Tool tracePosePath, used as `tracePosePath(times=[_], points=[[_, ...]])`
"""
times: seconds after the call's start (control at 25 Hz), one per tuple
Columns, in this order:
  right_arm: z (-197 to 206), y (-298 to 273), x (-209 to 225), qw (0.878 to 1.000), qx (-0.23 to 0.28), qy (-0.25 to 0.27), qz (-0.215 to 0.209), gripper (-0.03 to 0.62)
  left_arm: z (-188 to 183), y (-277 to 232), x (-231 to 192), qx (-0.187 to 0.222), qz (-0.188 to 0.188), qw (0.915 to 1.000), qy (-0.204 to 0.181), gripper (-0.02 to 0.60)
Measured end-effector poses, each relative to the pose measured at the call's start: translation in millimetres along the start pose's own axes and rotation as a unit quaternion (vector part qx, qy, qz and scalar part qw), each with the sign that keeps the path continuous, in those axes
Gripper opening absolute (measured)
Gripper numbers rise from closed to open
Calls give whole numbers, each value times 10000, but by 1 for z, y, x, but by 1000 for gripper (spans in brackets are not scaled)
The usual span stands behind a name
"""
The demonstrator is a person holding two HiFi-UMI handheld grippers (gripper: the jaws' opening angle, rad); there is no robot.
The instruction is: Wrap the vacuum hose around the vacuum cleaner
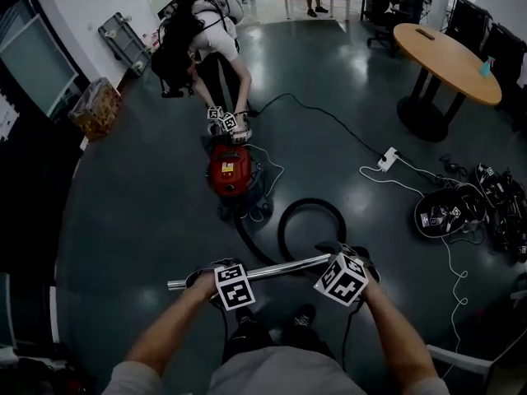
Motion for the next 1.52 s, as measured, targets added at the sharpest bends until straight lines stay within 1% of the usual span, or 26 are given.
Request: tracePosePath(times=[0.08,0.16,0.32,0.4,0.48,0.6,0.72,0.84,0.96,1.0,1.08,1.28,1.36,1.44,1.52], points=[[8,-5,1,9995,61,-255,-163,250,-1,-6,-4,24,-58,9997,222,163],[15,-11,-3,9972,137,-621,-404,250,0,-9,-8,71,-69,9988,480,163],[14,-21,-13,9839,404,-1520,-851,250,8,-9,-14,182,-63,9957,901,163],[7,-24,-14,9765,558,-1870,-910,250,15,-7,-20,263,-120,9943,1030,164],[-4,-29,-15,9730,616,-2050,-859,250,24,-8,-28,389,-172,9915,1228,164],[-23,-42,-21,9701,616,-2213,-780,250,42,-12,-38,618,-104,9827,1740,164],[-44,-64,-23,9621,689,-2523,-772,250,61,-20,-50,839,-15,9714,2220,164],[-61,-96,-20,9492,719,-2959,-798,250,77,-30,-63,1007,-17,9635,2479,164],[-77,-132,-17,9382,727,-3322,-640,250,91,-42,-71,1154,-21,9559,2701,164],[-81,-144,-14,9329,747,-3476,-573,250,95,-47,-74,1204,-8,9525,2796,164],[-86,-169,-9,9178,781,-3858,-515,286,103,-59,-79,1314,35,9444,3015,164],[-83,-244,7,8695,747,-4860,-472,305,114,-98,-93,1609,143,9206,3554,164],[-78,-272,12,8519,792,-5158,-439,305,114,-114,-99,1698,112,9145,3671,164],[-73,-296,18,8427,890,-5297,-373,304,111,-130,-106,1780,57,9103,3737,164],[-65,-315,23,8414,950,-5312,-295,305,108,-148,-111,1827,66,9056,3828,164]])
Point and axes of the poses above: the fingertips, and each gripper's own axes: y backward along the fingers, x to its right, z out of its underside, the point moved 5 cm from there along y, backward along the fingers, and after that the axes turned 5 degrees about -y, right-handed, at the moved point
